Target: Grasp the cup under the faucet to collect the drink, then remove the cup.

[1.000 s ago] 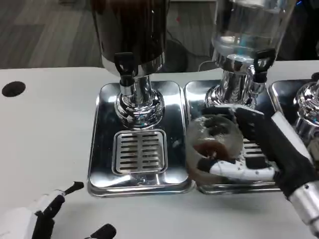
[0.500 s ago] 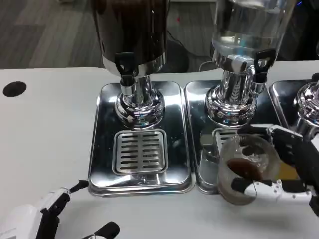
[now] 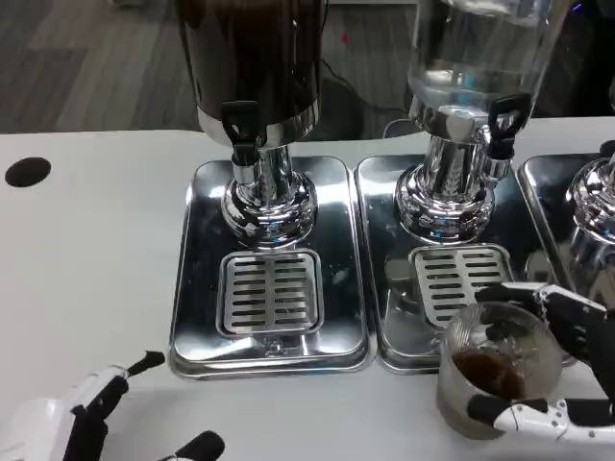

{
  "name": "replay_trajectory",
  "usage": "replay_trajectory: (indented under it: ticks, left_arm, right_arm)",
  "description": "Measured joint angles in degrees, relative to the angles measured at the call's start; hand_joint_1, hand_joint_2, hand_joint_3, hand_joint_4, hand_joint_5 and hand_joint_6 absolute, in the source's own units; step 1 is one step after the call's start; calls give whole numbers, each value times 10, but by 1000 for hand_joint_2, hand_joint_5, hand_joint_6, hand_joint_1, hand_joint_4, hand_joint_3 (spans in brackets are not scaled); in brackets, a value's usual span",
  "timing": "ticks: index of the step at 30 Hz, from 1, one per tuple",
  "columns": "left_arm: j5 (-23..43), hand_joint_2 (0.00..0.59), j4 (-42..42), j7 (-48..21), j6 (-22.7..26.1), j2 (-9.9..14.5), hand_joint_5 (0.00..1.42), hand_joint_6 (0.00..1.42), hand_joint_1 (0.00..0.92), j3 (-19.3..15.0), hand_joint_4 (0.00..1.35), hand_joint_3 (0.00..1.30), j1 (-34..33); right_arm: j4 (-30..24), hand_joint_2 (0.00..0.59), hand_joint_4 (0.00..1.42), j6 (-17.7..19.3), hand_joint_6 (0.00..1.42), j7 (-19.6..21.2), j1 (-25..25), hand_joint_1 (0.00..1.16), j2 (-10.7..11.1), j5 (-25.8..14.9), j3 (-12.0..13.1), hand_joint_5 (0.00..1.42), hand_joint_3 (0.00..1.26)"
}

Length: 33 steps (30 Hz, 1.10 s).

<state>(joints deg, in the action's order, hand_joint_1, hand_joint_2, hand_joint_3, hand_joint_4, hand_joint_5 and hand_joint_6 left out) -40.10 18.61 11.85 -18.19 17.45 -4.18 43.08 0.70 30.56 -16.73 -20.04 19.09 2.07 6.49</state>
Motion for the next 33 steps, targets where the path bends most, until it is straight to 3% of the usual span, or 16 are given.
replay_trajectory:
  ticks: [13,30,33]
  left_arm:
    - [-5,72,12,0,0,0,309,596,0,0,246,282,15]
    - [-7,72,34,-6,9,-1,309,602,0,2,246,282,32]
    - [-8,72,38,-7,10,-1,309,602,0,2,246,282,33]
  right_arm:
    - [102,99,500,98,360,10,1,843,-9,0,5,494,515]
    - [211,104,500,189,338,45,29,843,-13,20,5,489,515]
    - [220,108,449,198,281,51,34,834,-13,28,5,441,450]
